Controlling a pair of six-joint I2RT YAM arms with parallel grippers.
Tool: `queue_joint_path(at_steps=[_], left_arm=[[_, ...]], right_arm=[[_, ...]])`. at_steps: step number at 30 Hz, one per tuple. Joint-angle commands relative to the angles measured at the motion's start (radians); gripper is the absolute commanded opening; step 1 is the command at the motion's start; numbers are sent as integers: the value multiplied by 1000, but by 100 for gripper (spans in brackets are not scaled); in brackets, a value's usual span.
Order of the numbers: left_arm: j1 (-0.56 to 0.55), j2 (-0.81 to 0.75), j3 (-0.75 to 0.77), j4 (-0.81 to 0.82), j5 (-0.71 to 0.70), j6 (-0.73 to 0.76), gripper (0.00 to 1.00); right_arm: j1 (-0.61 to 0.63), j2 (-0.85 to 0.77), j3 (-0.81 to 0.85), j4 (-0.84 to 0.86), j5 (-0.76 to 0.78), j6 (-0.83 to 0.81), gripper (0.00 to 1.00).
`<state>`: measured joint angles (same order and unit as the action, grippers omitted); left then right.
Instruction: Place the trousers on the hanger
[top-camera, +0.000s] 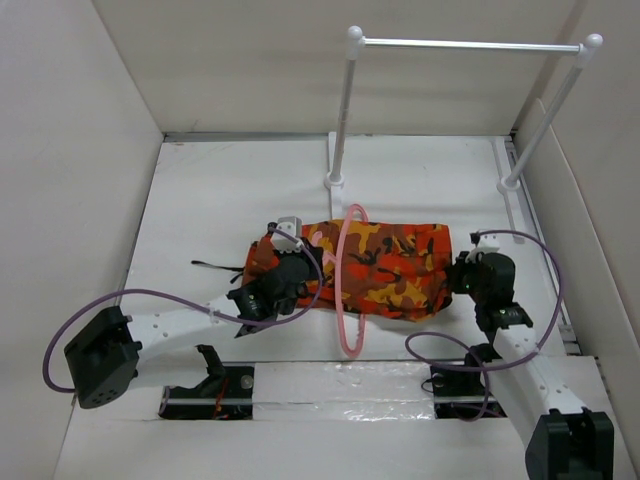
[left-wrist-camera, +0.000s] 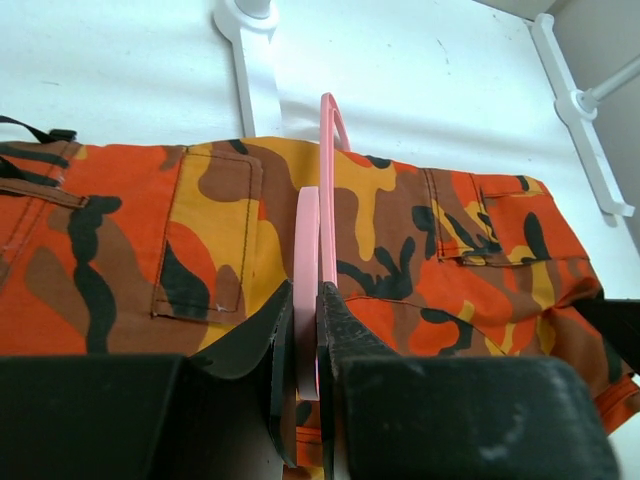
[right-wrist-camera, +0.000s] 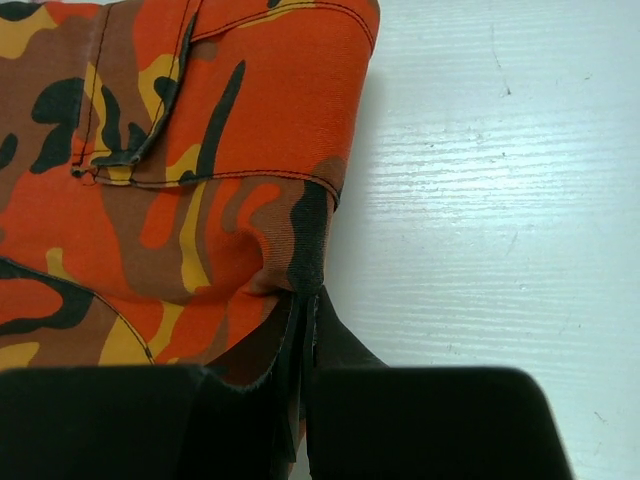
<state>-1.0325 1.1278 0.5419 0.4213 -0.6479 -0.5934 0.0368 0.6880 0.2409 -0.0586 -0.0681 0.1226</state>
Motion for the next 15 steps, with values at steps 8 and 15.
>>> queue_joint_path(at_steps=[8, 15], left_arm=[[-3, -39, 82, -4, -99, 112, 0], [-14, -43, 139, 10, -127, 164, 0]], right_arm=[[-32, 61, 52, 108, -10, -54, 0], [-32, 53, 52, 108, -15, -52, 0]])
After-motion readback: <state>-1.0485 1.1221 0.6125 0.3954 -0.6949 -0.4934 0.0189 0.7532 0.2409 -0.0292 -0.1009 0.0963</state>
